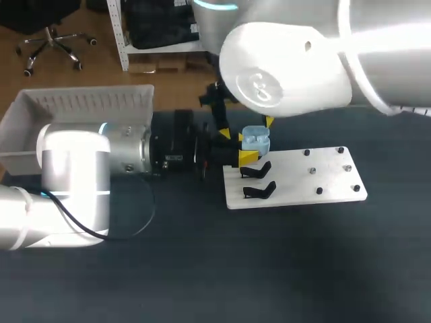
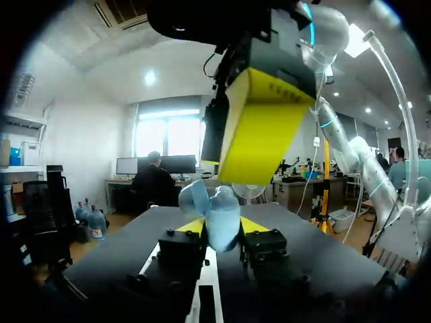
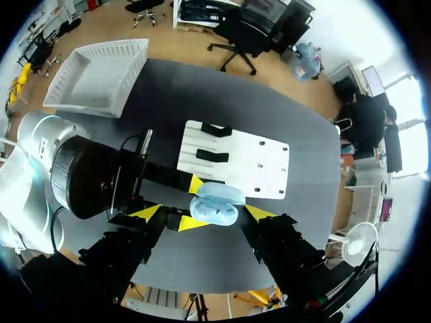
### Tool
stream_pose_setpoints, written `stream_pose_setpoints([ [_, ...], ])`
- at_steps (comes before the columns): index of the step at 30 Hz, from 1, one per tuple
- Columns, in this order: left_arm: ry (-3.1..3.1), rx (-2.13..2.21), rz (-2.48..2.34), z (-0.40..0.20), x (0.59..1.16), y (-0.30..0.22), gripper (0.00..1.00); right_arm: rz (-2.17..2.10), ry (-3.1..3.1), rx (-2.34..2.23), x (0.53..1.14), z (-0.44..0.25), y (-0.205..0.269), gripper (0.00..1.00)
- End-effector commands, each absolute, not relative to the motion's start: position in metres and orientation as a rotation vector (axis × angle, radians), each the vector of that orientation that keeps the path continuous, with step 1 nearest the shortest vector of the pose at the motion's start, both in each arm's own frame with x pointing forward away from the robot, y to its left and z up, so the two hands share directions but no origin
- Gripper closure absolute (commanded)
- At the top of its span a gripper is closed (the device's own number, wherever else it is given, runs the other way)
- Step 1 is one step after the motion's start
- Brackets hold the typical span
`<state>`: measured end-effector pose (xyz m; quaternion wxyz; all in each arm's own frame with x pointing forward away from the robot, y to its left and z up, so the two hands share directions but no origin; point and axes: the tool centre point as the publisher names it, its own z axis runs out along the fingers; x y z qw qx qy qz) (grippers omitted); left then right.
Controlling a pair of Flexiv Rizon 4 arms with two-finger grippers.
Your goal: Pick up each earbud case from the left stands, insert the matching earbuds, close the lid, and place the case in the box.
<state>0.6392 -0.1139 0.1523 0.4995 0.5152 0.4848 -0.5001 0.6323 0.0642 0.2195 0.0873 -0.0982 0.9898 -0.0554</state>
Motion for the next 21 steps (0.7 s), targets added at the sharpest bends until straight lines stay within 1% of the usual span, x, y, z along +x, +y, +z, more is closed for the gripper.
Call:
stream_pose_setpoints([
  [1, 1.170, 1.240, -1.205, 0.151, 0.638, -0.114, 1.00, -0.111, 2.922, -0.185, 0.636, 0.231, 0.041, 0.07],
  [3, 1.170, 1.240, -1.205, 0.151, 0.638, -0.114, 1.00, -0.041, 2.929, -0.080, 0.649, 0.230, 0.029, 0.00],
  [8, 1.170, 1.240, -1.205, 0.151, 0.638, -0.114, 1.00, 0.073, 2.932, 0.141, 0.675, 0.221, 0.005, 0.00],
  [15, 1.170, 1.240, -1.205, 0.151, 0.638, -0.114, 1.00, 0.058, 2.964, 0.267, 0.691, 0.197, -0.018, 0.00],
  [21, 1.170, 1.240, -1.205, 0.151, 0.638, -0.114, 1.00, 0.053, 3.024, 0.224, 0.680, 0.181, -0.012, 0.00],
])
